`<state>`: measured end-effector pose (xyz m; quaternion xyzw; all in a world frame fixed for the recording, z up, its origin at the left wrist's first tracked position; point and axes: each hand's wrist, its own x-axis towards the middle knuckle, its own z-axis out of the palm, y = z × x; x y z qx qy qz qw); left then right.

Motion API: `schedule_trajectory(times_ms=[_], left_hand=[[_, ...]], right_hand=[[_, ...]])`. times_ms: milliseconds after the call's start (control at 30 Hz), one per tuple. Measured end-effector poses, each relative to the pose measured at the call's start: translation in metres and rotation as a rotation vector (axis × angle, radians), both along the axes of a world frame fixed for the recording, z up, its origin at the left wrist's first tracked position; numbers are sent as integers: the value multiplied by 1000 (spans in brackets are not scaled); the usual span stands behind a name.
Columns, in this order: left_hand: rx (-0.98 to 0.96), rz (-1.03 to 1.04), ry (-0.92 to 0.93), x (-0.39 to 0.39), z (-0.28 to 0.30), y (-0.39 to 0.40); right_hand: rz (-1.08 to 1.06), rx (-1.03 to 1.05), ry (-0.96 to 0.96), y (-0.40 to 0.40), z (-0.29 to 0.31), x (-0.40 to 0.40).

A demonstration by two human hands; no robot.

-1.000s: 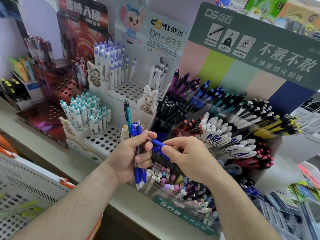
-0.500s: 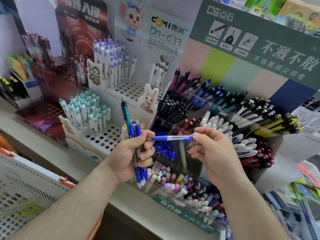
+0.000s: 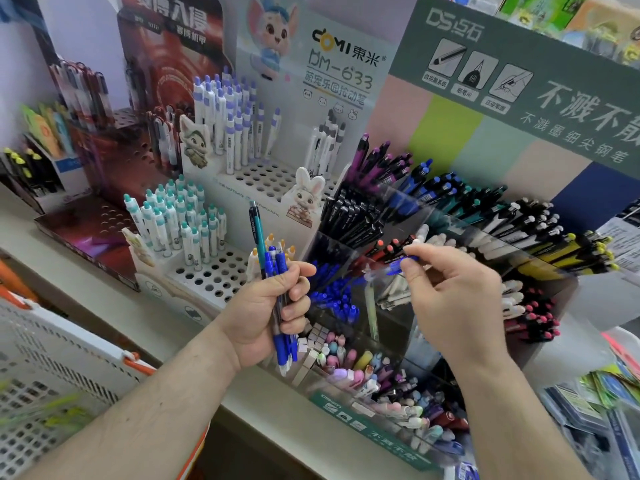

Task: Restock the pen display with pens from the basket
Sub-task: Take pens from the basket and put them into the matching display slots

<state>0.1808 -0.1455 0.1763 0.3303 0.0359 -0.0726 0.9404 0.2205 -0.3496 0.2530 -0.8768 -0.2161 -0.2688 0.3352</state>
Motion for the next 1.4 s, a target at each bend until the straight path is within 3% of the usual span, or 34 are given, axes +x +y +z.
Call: schedule_trajectory(times_ms=[233, 700, 767, 900, 1033, 1100, 1233, 1400], left_hand=[[26, -14, 1, 1, 0, -4], [94, -44, 20, -6, 6, -11], [107, -44, 21, -6, 6, -12], [145, -56, 19, -6, 6, -13], [298, -134, -4, -8, 9, -16], [366, -174, -4, -9, 10, -18], [442, -207, -9, -11, 12, -17], [345, -260, 5, -13, 11, -15]], right_hand=[[25, -399, 112, 26, -16, 15], [-99, -670, 410, 45, -25, 21], [-92, -599, 395, 44, -25, 19], [-5, -205, 339, 44, -20, 6], [139, 98, 567, 55, -9, -5], [195, 131, 673, 59, -5, -8], [200, 99, 707, 57, -8, -11], [123, 270, 596, 49, -12, -7]])
